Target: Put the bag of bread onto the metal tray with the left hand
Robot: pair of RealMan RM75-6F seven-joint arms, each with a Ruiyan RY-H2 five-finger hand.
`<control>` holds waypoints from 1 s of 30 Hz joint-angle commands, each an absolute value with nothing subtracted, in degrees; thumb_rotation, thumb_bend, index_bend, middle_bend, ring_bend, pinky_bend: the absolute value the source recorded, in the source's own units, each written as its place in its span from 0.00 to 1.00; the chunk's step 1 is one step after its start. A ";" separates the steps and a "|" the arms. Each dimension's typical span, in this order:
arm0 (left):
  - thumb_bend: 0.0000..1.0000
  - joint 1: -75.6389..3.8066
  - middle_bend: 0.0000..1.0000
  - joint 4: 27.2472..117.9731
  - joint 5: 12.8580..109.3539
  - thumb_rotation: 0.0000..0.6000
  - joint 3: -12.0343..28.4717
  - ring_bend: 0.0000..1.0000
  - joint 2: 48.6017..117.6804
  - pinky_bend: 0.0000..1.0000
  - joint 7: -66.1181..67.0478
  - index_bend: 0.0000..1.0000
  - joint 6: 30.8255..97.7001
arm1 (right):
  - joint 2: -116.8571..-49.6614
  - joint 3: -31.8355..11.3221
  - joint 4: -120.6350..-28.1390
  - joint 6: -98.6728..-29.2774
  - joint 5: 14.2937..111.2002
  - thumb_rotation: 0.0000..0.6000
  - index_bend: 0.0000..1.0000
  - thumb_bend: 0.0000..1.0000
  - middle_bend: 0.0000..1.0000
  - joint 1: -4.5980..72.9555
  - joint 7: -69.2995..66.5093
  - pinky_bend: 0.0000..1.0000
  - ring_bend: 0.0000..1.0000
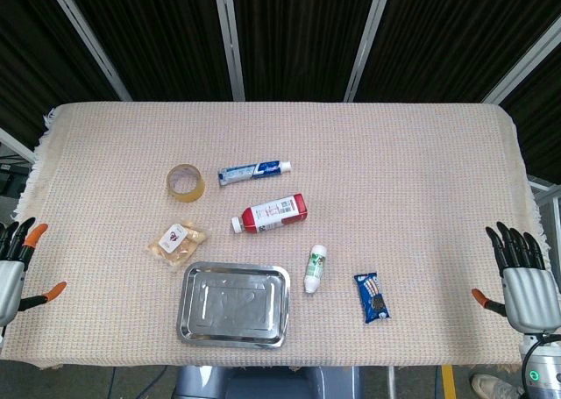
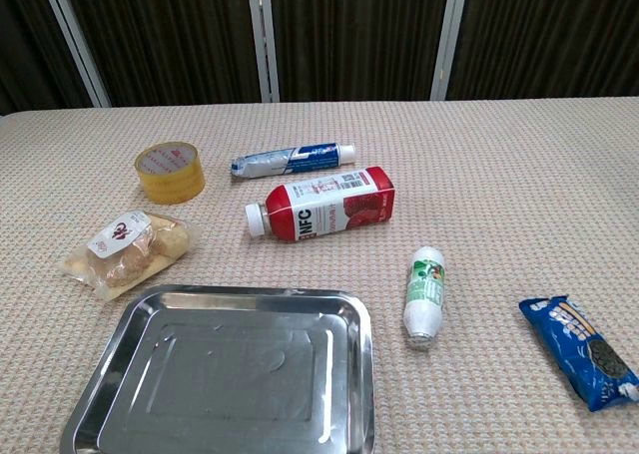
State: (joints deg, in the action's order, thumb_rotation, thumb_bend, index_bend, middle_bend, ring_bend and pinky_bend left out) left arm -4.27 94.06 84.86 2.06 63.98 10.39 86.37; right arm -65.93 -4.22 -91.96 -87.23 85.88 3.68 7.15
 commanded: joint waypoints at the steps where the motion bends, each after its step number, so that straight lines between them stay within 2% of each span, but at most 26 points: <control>1: 0.07 -4.28 0.02 94.06 84.96 0.82 2.00 0.00 63.98 0.00 10.43 0.10 86.32 | -66.03 -4.08 -91.82 -87.30 86.05 1.00 0.02 0.00 0.00 3.57 7.03 0.00 0.00; 30: 0.08 -4.13 0.02 94.13 84.79 0.82 1.42 0.00 63.75 0.00 10.51 0.13 85.25 | -66.27 -3.86 -91.07 -88.61 86.83 1.00 0.01 0.00 0.00 2.69 5.72 0.00 0.00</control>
